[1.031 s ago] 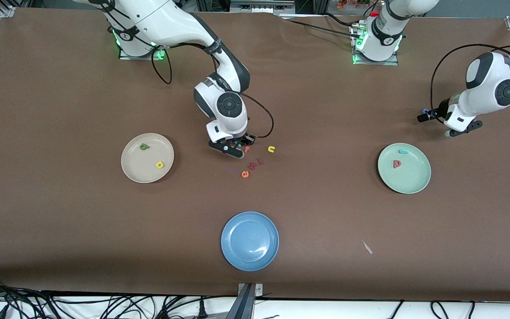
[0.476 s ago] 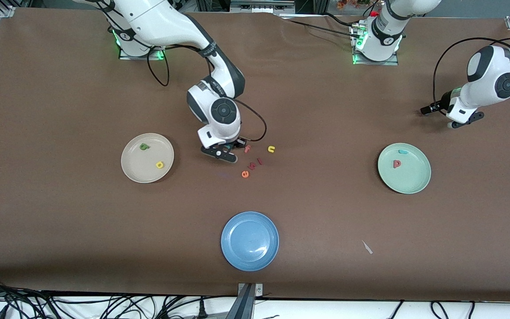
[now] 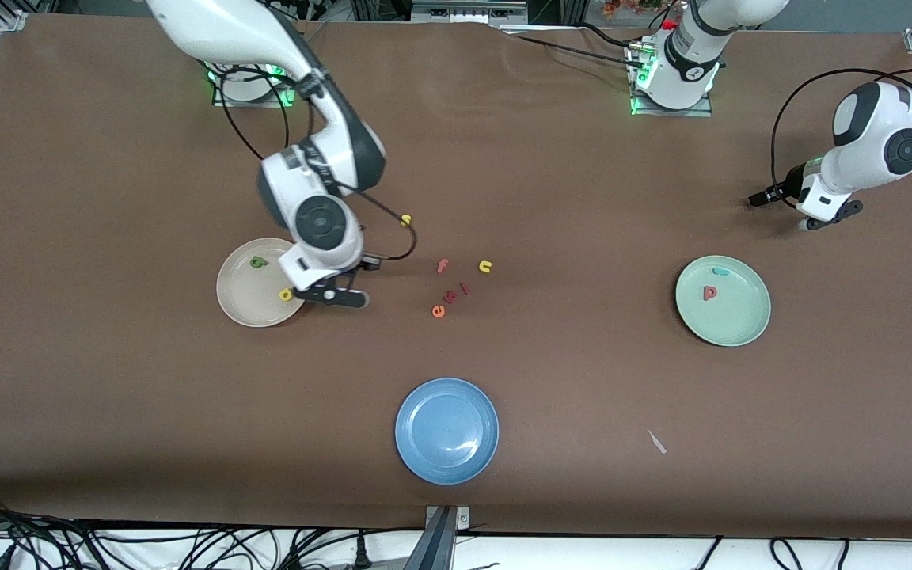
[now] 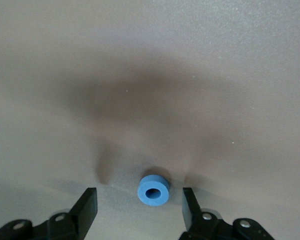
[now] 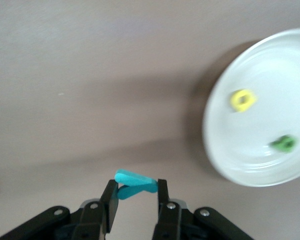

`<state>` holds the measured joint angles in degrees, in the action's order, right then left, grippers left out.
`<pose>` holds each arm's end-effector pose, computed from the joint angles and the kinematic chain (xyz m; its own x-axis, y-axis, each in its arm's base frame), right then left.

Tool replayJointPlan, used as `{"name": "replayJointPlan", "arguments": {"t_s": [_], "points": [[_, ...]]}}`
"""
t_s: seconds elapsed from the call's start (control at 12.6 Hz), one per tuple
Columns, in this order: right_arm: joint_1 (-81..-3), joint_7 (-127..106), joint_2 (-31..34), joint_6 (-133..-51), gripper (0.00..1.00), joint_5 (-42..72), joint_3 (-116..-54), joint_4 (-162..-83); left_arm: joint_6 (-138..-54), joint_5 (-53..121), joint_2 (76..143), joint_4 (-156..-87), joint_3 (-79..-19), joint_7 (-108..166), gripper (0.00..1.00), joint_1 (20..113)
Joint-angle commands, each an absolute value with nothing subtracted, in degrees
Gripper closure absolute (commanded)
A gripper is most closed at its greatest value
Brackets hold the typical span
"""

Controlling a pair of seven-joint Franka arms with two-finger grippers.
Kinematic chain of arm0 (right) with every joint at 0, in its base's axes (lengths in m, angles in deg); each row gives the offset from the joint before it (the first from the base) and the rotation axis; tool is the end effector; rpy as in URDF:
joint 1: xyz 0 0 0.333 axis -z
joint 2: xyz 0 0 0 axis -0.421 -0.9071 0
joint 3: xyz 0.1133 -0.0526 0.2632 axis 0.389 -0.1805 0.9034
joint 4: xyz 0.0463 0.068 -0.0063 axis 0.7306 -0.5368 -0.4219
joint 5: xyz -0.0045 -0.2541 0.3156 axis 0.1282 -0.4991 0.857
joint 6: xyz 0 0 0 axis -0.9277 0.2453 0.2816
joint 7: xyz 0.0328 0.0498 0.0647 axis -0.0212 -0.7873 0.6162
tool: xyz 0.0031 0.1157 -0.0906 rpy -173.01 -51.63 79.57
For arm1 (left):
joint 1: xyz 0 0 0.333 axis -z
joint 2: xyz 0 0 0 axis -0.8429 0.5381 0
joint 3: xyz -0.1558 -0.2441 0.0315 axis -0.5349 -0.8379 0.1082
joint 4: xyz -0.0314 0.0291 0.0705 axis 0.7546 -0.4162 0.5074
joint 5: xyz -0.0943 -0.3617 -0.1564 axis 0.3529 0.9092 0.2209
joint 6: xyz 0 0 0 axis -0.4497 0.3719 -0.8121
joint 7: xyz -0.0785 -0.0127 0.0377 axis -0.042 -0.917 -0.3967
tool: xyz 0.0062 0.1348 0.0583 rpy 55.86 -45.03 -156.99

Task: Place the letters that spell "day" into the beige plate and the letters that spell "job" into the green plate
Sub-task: 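Place the o on the green plate while the right places y on cream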

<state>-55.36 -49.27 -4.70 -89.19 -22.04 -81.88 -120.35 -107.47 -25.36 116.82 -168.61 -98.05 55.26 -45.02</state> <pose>0.5592 0.3012 0.2102 0.9764 -0.1055 -0.1885 -0.0769 -0.9852 0.1532 0.3456 0.1713 0.0949 0.8689 0.3952 -0.2981 0.3921 -0.9170 -0.0727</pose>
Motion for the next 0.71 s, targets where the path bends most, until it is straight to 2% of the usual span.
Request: {"name": "replayJointPlan", "arguments": {"t_s": [0.0, 0.16, 0.4, 0.48, 0.56, 0.63], "points": [[-53.1, -39.0, -1.6, -85.0, 0.84, -20.8, -84.5, -121.1, -108.1, -27.0, 118.2, -168.9, -97.1, 56.7, 0.32, -45.2], [-53.1, -31.5, -1.0, -83.1, 0.84, -20.8, -88.2, -121.1, -108.1, -27.1, 118.9, -168.9, -97.1, 56.7, 0.35, -45.2], [-53.1, -25.1, -0.9, -83.1, 0.81, -20.3, -91.8, -122.3, -109.0, -27.1, 118.9, -168.8, -97.0, 56.7, 0.47, -45.0], [-53.1, -25.1, -0.9, -83.1, 0.69, -20.3, -91.8, -122.6, -109.1, -27.1, 118.9, -168.8, -96.9, 56.7, 0.54, -44.9], [-53.1, -25.1, -0.9, -83.3, 0.44, -19.5, -92.0, -123.2, -109.1, -27.1, 118.9, -168.8, -96.4, 56.7, 0.63, -44.8], [-53.0, -25.0, -1.0, -83.7, 0.24, -17.7, -92.9, -124.0, -109.1, -27.6, 118.9, -168.8, -96.2, 56.7, 0.71, -44.6]]}}
